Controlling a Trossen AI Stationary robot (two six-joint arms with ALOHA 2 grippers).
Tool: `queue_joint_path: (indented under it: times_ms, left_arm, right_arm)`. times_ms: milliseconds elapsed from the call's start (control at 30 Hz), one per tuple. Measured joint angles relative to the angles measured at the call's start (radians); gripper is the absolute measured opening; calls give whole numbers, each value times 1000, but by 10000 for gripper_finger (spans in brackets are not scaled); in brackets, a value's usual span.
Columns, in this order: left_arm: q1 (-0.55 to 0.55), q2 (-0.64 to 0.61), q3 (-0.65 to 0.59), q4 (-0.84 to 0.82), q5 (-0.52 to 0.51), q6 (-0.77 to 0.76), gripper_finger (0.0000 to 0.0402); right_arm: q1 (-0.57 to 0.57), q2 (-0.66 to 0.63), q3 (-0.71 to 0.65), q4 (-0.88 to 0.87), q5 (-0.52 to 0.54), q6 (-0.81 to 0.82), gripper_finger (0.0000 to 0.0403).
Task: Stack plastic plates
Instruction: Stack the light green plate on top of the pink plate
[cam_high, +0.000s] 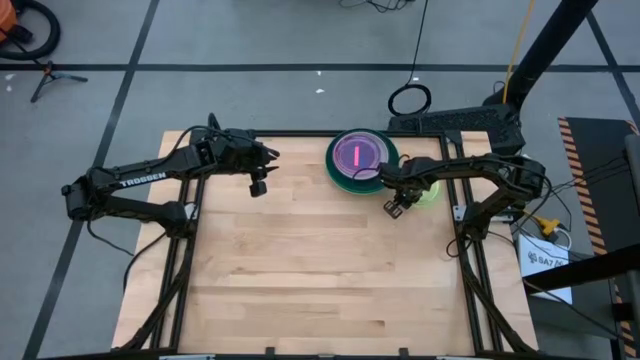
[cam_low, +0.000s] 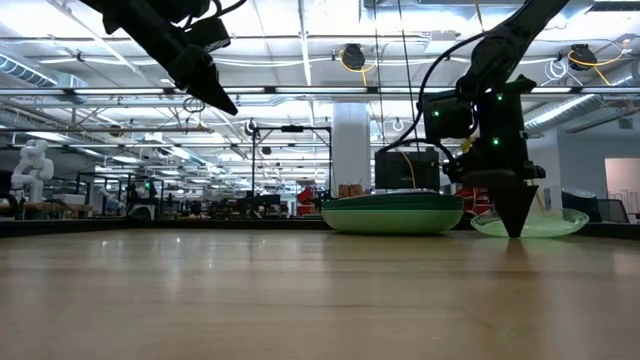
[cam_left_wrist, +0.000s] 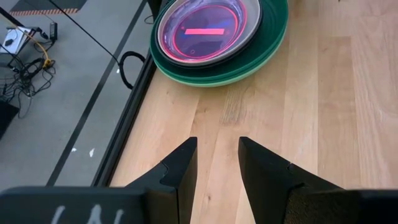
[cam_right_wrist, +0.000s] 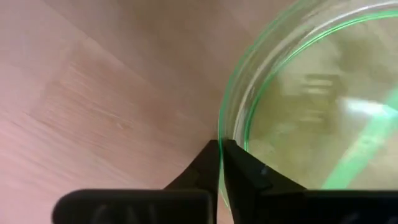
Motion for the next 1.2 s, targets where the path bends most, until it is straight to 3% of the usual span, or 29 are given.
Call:
queue_joint_path:
  times_ms: [733, 933, 1200]
  left_arm:
    - [1, 0, 0, 0, 0, 0, 124]
    - [1, 0, 0, 0, 0, 0, 124]
    - [1, 0, 0, 0, 0, 0, 124]
  right_arm:
    - [164, 1, 159, -185, -5, 110, 6]
    - [230, 0, 216, -213, -80, 142, 5]
    - [320, 0, 297, -243, -84, 185, 1]
